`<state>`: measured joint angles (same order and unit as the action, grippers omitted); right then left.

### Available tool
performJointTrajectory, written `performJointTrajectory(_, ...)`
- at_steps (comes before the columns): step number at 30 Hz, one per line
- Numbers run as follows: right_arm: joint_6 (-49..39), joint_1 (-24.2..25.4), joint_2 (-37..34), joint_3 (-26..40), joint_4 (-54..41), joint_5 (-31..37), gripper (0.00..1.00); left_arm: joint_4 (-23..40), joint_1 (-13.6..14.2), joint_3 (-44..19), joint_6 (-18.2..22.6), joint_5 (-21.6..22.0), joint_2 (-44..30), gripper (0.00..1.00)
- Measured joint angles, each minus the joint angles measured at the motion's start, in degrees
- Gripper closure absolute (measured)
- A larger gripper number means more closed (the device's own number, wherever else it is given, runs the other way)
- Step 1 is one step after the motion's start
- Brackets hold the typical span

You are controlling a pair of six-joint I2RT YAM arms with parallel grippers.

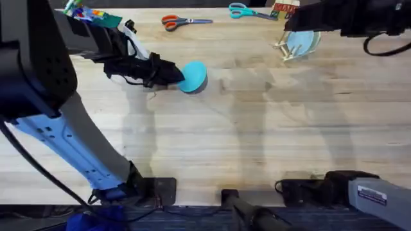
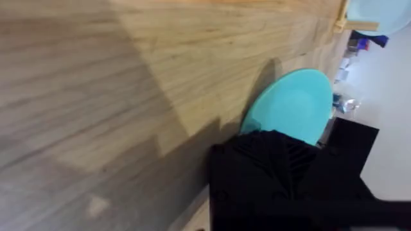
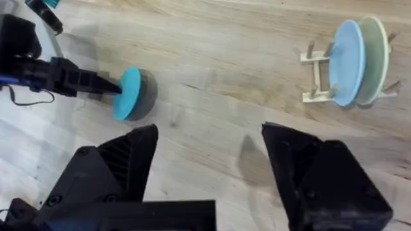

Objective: Pick up the plates from the table one by one and place each into a slot on the dish rack.

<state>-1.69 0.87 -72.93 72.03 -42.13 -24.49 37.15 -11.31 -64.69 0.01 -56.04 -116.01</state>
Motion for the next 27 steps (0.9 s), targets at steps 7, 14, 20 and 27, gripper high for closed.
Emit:
performJointTrajectory(7, 0.0, 0.0, 0.0, 0.0, 0.0, 0.0, 0.038, -0.1, 0.0, 0.0, 0.0, -0.1, -0.1, 0.960)
performJointTrajectory(14, 0.5, 0.0, 0.0, 0.0, 0.0, -0.7, 0.036, -0.3, 0.0, 0.0, -0.3, -0.2, -0.1, 0.959)
performJointTrajectory(20, 1.9, -0.1, -0.6, 0.1, 0.0, -6.3, 0.038, -0.5, 0.0, 0.0, -0.3, -0.3, -0.1, 0.959)
performJointTrajectory(27, 5.9, -2.1, -7.2, 0.3, 0.0, -13.2, 0.040, -1.0, 0.0, 0.1, -0.5, -0.4, -0.1, 0.959)
